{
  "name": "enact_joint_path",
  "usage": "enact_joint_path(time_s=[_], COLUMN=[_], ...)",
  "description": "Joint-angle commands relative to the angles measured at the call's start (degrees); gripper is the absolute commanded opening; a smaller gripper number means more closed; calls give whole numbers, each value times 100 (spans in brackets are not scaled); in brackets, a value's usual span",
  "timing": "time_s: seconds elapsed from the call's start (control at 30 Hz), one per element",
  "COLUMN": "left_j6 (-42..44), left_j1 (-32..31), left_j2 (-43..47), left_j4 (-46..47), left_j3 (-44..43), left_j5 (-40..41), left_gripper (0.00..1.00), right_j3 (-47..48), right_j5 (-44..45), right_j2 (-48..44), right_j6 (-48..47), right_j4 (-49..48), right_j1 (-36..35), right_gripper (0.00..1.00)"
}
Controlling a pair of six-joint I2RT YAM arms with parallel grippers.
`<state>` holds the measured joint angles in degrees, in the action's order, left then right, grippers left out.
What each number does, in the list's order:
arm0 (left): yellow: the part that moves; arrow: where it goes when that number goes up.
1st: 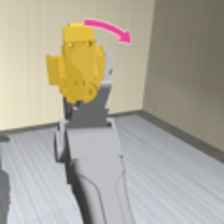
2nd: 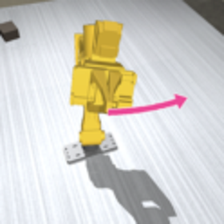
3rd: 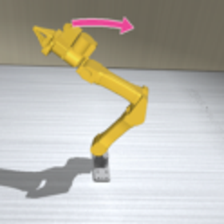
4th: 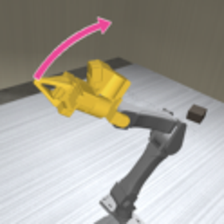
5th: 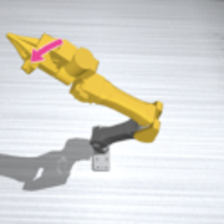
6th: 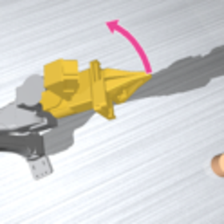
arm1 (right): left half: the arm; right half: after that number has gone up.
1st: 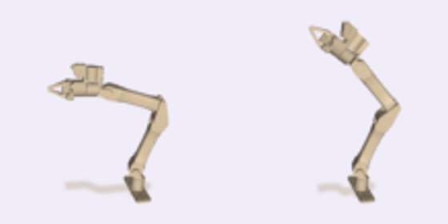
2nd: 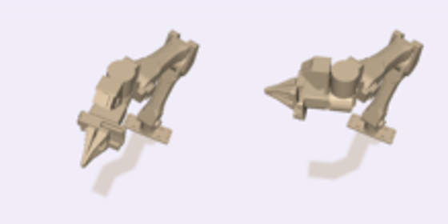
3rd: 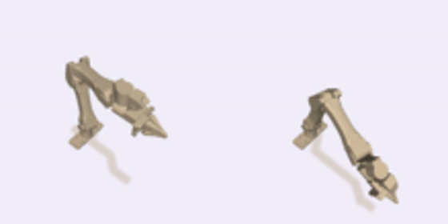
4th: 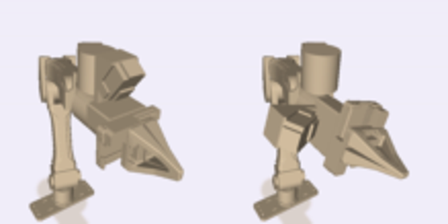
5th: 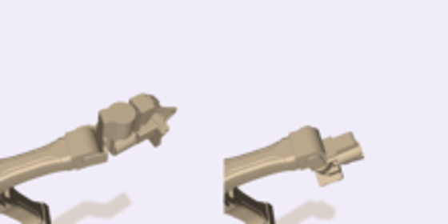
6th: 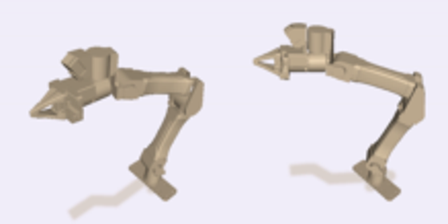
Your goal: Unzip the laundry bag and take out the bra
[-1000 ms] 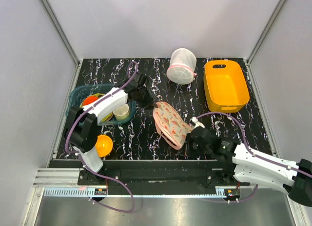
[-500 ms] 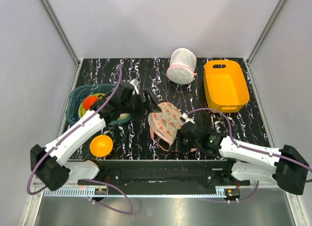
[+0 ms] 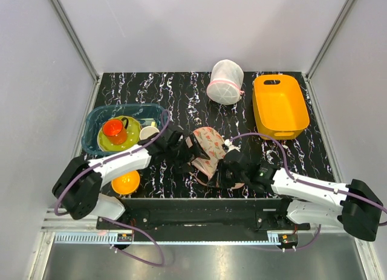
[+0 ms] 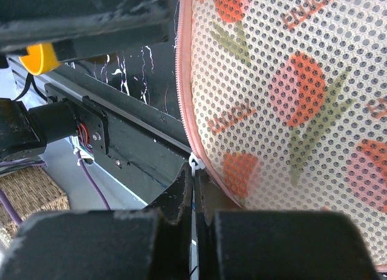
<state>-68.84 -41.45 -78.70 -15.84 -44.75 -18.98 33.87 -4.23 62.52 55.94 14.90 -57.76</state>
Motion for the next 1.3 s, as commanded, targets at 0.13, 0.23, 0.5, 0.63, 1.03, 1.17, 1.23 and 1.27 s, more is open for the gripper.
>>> enact_joint_path(time_s=[0.13,0.23,0.5,0.63,1.03,1.17,1.23,1.27], left_j6=[-314,-244,546,722,1293,1163,1048,1022], left_j1=[-302,-320,189,515,937,728,578,429], left_j2=[-1006,-1087,-849,-814,-893,-928,-981,-1033], left_j4=[969,637,-1079,-1220,-1370,-941,-773,-685], left_j3=[-727,-955,-1826,-1932,-2406,-2091,-1959,-1871], left_j5=[-255,-168,571,475,-70,-202,-237,-229], left_gripper=[92,51,0,0,0,0,0,0], right_j3=[147,120,-556,-794,-1761,-1306,-980,-657], right_j5=[-69,-43,106,186,388,633,774,914], right_j2=[-223,-319,-1557,-2147,-2877,-2579,-2308,-2236], right_j6=[-66,-84,215,356,751,541,226,120], right_j4=[13,136,856,1261,1569,1884,2130,2323], right_j1=[-25,-25,-25,-25,-25,-16,-25,-25], right_gripper=[0,0,0,0,0,16,54,61])
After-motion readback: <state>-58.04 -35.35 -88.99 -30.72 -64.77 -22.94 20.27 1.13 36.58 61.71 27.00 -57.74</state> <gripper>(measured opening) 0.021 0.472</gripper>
